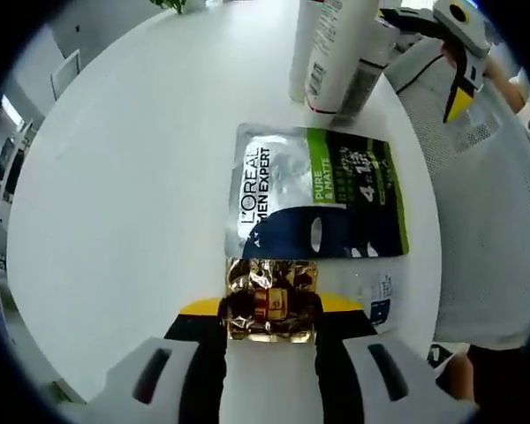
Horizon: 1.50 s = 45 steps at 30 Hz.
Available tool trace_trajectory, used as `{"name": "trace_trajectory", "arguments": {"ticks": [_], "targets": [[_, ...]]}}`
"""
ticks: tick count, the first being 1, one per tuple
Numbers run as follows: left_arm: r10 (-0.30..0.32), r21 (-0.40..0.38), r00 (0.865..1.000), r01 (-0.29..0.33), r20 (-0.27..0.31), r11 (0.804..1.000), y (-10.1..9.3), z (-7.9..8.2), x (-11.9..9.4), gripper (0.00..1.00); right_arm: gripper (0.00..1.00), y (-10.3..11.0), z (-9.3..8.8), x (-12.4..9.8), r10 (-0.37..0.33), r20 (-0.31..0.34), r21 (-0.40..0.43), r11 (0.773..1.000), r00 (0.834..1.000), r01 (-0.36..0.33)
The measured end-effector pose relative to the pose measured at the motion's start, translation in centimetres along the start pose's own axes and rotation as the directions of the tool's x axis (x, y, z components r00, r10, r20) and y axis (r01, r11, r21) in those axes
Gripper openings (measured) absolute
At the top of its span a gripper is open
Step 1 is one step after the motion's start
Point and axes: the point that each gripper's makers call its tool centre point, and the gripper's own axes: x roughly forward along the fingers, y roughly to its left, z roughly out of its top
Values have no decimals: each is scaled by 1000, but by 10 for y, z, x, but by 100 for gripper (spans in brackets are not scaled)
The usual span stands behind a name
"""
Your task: Arrange the skincare products in the storage area until every visible bottle or jar stands upright without overlapping.
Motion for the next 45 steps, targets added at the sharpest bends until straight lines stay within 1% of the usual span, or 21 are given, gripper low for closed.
{"name": "trace_trajectory", "arguments": {"ticks": [7,10,17,18,19,20,23,26,31,45], "targets": [[0,1,1000,0,2,1000,1,-1,-1,34,97,-2,0,0,-5,3,0,1000,1000,5],[11,29,1000,-10,-17,1000,2,-5,-1,34,97,-1,0,0,-3,2,-4,1000,1000,3],[11,19,999,-11,-37,1000,7,-13,-1,34,97,-1,0,0,-5,6,-6,1000,1000,5],[21,19,999,-20,-48,1000,7,-15,-1,34,97,-1,0,0,-5,6,-8,1000,1000,5],[34,38,998,-32,-54,999,6,-15,-2,34,97,-1,0,0,-5,5,-9,1000,1000,5],[36,44,998,-34,-50,998,5,-15,-3,34,97,-1,0,0,-5,5,-10,1000,1000,5],[29,25,999,-28,-38,999,2,-14,-3,34,97,-1,0,0,-4,6,-11,1000,1000,4],[34,25,999,-33,-42,999,0,-13,-2,34,97,0,0,0,-1,5,-15,1000,1000,2],[31,15,999,-31,-28,999,-2,-9,1,34,97,0,1,0,-2,7,-15,1000,1000,2],[73,-10,997,-73,14,997,-1,-8,0,35,98,1,2,-1,0,8,-22,1000,1000,0]]}}
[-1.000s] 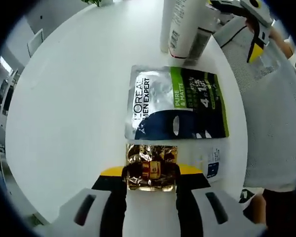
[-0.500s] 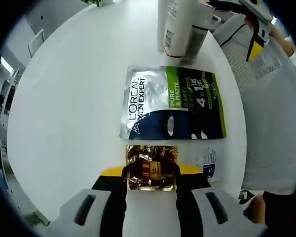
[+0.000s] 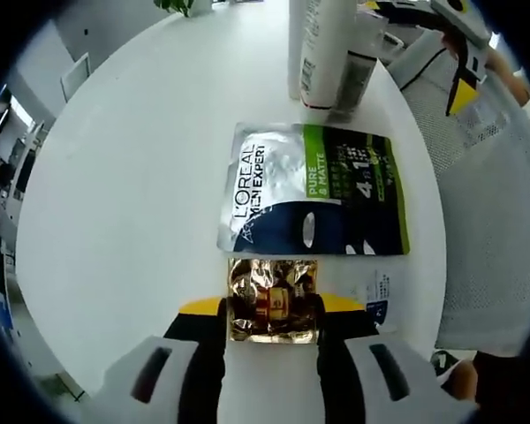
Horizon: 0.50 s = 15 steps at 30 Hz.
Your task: Arrange the skincare products in the storage area until every visible bottle or jar stands upright without overlapping.
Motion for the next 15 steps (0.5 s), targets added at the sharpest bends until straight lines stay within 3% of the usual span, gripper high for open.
{"name": "trace_trajectory", "arguments": {"ticks": [7,15], "targets": [[16,8,1000,-16,9,1000,-1,0,-1,39,98,0,1,0,-3,5,-6,1000,1000,3],[24,-60,996,-18,90,998,-5,6,-12,40,99,-1,3,-1,-9,13,-14,1000,1000,9]]}}
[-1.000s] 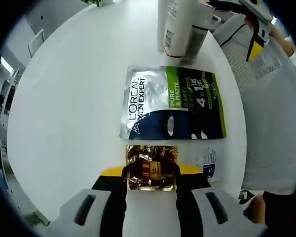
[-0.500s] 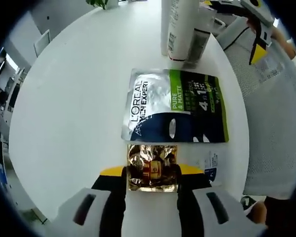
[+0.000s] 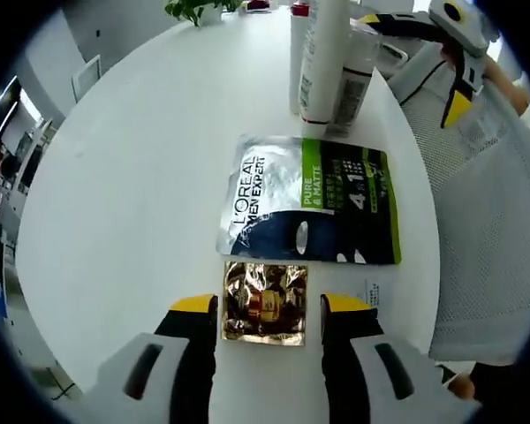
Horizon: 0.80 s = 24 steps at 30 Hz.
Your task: Arrange the skincare products in the storage area until every visible bottle or jar stands upright without overlapping.
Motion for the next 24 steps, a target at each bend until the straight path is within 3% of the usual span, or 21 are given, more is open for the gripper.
{"name": "trace_trajectory", "arguments": {"ticks": [7,12,15,20,23,24], "targets": [[46,-83,994,-38,101,996,-16,11,-14,43,99,0,3,-1,0,18,7,1000,1000,0],[124,-164,972,-91,202,982,-21,23,-30,46,99,-2,4,-2,-5,30,21,1000,1000,4],[191,-236,941,-126,279,963,-32,28,-44,47,100,-1,4,-2,-2,28,22,1000,1000,2],[264,-337,896,-139,358,931,-47,27,-57,54,100,2,4,-2,5,27,20,1000,1000,-6],[311,-401,867,-144,390,905,-52,21,-66,55,100,2,6,-3,11,37,47,999,999,-12],[339,-431,850,-150,403,890,-54,19,-71,56,100,1,6,-3,9,41,51,999,999,-11]]}}
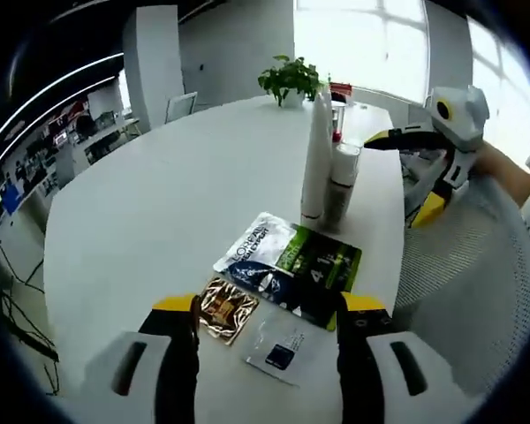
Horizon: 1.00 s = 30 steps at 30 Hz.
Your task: Arrange the skincare products in the storage area until every visible bottle or jar stands upright without overlapping.
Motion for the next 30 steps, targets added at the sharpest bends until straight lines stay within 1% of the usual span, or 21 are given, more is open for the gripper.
{"name": "trace_trajectory", "arguments": {"ticks": [2,4,6,9,11,12,13,15,16,18,19,20,21,22,24,26,27,29,30], "targets": [[18,-32,1000,-18,20,999,-2,0,-5,60,100,-2,5,-2,-5,24,25,1000,1000,4],[52,-81,996,-46,75,996,-6,5,-16,63,100,-3,8,-5,-3,39,34,999,999,2],[81,-111,989,-67,121,991,-3,9,-23,66,100,-4,12,-7,-3,50,34,999,999,1],[111,-130,983,-92,145,987,-8,16,-32,72,100,-8,20,-12,-5,60,19,1000,998,4],[133,-140,974,-108,185,984,-13,24,-37,74,100,-13,30,-16,-14,83,11,1000,996,13],[146,-160,968,-115,202,980,-15,28,-39,75,100,-16,35,-18,-19,100,18,1000,995,17],[155,-177,965,-118,211,977,-15,30,-40,76,100,-17,38,-20,-19,111,25,1000,994,16],[163,-178,963,-125,215,976,-19,33,-42,80,100,-20,44,-22,-16,134,40,999,991,11],[184,-184,958,-144,220,972,-18,35,-43,83,100,-20,46,-24,-18,149,43,999,989,12],[217,-190,952,-176,218,966,-15,35,-45,89,100,-19,46,-28,-11,157,41,999,988,4],[214,-181,956,-178,202,967,-19,34,-44,93,100,-18,45,-30,-4,162,41,999,987,-3],[218,-172,957,-186,192,967,-21,33,-44,97,100,-18,45,-31,-1,165,42,999,986,-6],[226,-163,955,-196,194,967,-24,34,-44,99,100,-17,44,-33,-2,175,47,999,984,-6],[236,-150,950,-208,206,967,-26,35,-45,99,100,-17,44,-34,-2,184,51,999,983,-7],[244,-163,944,-211,220,964,-31,37,-46,99,100,-14,41,-37,8,192,61,998,981,-20],[238,-188,940,-195,246,963,-36,40,-46,99,100,-12,39,-40,13,209,63,998,978,-27],[209,-182,941,-164,265,970,-43,41,-44,99,100,-10,40,-41,14,224,56,998,974,-28],[212,-204,937,-158,279,966,-49,41,-43,99,100,-5,43,-42,30,233,26,999,972,-37],[209,-201,936,-154,284,967,-51,42,-42,99,100,-4,48,-43,35,255,2,999,966,-37]]}}
